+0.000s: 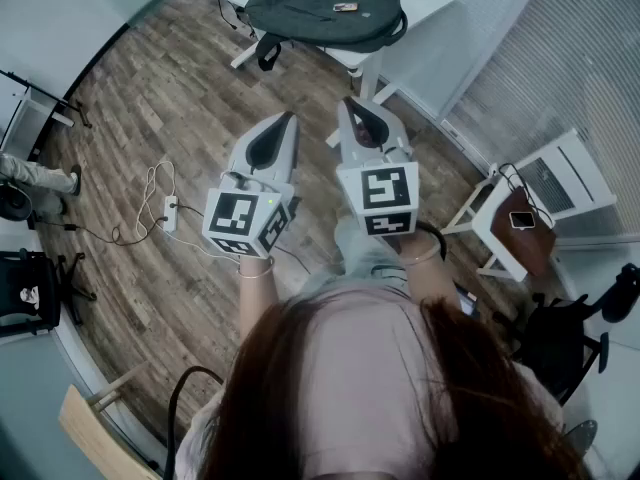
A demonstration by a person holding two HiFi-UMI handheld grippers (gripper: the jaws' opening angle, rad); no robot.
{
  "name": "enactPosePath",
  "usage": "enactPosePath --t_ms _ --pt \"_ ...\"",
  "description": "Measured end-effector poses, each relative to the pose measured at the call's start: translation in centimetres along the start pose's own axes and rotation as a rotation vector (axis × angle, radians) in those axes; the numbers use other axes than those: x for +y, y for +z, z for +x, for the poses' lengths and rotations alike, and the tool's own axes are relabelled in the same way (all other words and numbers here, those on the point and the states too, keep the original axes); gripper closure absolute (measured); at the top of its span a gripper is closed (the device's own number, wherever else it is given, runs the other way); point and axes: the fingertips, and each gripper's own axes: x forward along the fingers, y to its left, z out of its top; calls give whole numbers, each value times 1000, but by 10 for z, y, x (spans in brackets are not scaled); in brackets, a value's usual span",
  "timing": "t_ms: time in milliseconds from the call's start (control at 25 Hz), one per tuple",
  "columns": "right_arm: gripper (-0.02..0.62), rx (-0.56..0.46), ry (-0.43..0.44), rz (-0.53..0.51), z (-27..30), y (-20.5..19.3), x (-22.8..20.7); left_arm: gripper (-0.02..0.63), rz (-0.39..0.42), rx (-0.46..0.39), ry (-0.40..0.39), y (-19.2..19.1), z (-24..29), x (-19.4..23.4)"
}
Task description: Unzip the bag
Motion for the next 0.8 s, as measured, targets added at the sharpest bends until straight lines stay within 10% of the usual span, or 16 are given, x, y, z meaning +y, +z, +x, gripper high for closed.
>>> enactPosePath --t_ms 800 --pt "591 64 -20 -12 89 -34 -31 597 -8 9 -42 -23 81 51"
